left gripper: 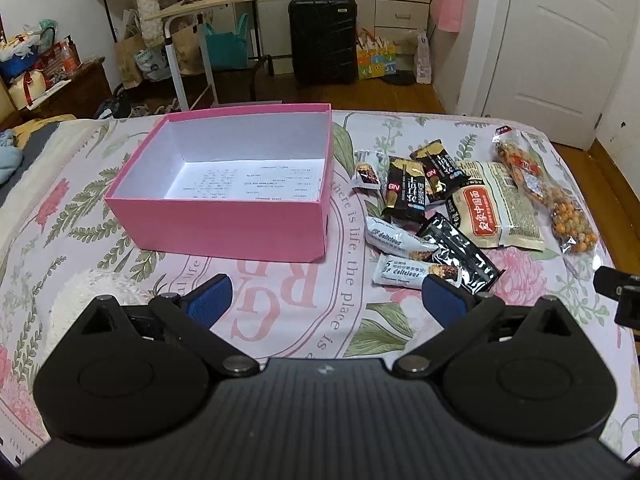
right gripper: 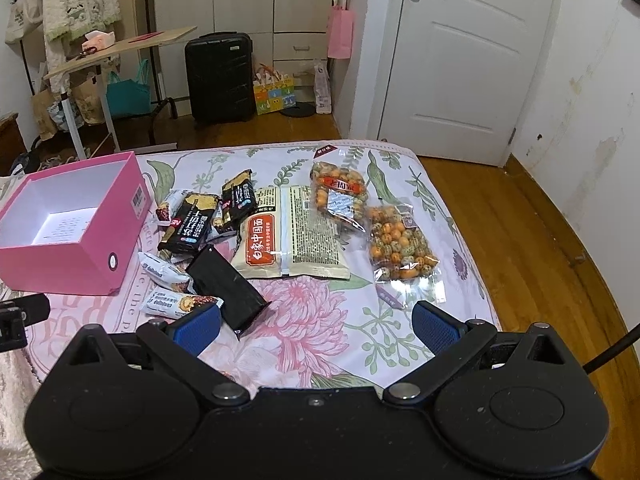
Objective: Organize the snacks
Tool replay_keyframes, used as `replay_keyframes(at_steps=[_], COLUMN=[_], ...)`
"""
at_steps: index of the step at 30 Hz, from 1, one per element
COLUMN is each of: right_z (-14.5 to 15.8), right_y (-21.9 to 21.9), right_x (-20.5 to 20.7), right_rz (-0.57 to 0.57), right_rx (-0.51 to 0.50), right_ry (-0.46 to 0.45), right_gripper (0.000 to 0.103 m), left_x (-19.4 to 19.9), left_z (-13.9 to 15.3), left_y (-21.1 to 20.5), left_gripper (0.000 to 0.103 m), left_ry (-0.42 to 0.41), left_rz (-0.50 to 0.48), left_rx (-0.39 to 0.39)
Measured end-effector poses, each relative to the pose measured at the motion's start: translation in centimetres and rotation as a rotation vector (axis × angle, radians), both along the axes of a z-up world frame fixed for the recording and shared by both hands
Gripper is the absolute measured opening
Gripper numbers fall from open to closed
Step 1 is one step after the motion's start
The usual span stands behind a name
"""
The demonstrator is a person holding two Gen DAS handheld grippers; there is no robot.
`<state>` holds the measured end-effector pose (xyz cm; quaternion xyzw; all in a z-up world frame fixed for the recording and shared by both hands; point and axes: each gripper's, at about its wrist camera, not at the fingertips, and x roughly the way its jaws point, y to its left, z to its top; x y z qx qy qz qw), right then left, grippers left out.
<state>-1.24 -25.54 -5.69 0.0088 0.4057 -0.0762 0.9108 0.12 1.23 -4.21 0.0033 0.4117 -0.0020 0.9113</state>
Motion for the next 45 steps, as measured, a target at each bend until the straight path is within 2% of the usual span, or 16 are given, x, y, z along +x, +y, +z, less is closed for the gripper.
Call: replay_keyframes(at_steps=[5, 9, 18, 24, 28, 30, 32, 34, 37, 38, 40, 44, 45], right_z=[-0.1, -0.2, -0.3, -0.6, -0.7, -1.0, -1.4, -1.4, -1.4, -1.6, -2.5, -5.3, -6.2], right_y=[0.0, 0.0, 0.0, -0.6, -1.2, -1.1, -1.1, -1.5, -2.8, -3.1, -2.8, -0.6, 0.0], right_x=[0.1, 0.0, 0.0, 0.2, 0.9, 1.7, 2.6, 3.7, 6.2, 7.2, 9.8, 14.6, 15.6], right_rz=[-0.006, -0.005, 0.000, 0.013, 0.074, 0.120, 0.218, 0.341, 0.424, 0.441, 0.497, 0.617, 0.644], right_rx=[-0.006, -0.003, 0.007, 0.021, 0.033, -0.029, -0.074, -0.019, 0.199, 0.258, 0.339, 0.419, 0.430], right_ry=[0.009, 0.009, 0.014, 0.010, -0.071, -0.141, -0.219, -0.288, -0.320, -0.304, -0.228, -0.062, -0.020], right_gripper=[0.103, 0.103, 0.103, 0.103, 0.102, 0.103, 0.103, 0.101, 0.098, 0.096, 0.084, 0.067, 0.058], left_x=[0.2, 0.2, 0.1, 0.9, 2.3, 3.6, 5.3, 6.8, 8.3, 8.7, 9.4, 10.1, 10.2], left_z=[-0.2, 0.0, 0.1, -0.2, -0.2, -0.4, -1.0, -1.8, -4.0, -5.0, -7.1, -10.8, -11.4], left_y=[0.2, 0.6, 0.6, 0.7, 0.4, 0.1, -0.7, -1.4, -2.5, -2.7, -2.9, -3.6, -3.9], left_gripper=[0.103, 0.103, 0.103, 0.103, 0.103, 0.103, 0.102, 0.101, 0.099, 0.097, 0.091, 0.078, 0.077], left_ry=[0.024, 0.036, 0.052, 0.070, 0.075, 0.071, 0.088, 0.088, 0.096, 0.105, 0.139, 0.181, 0.176], left_rz=[0.001, 0.002, 0.008, 0.016, 0.032, 0.048, 0.053, 0.062, 0.107, 0.128, 0.169, 0.216, 0.218], left_rx=[-0.013, -0.068, -0.081, -0.130, -0.160, -0.192, -0.181, -0.189, -0.153, -0.156, -0.204, -0.284, -0.291])
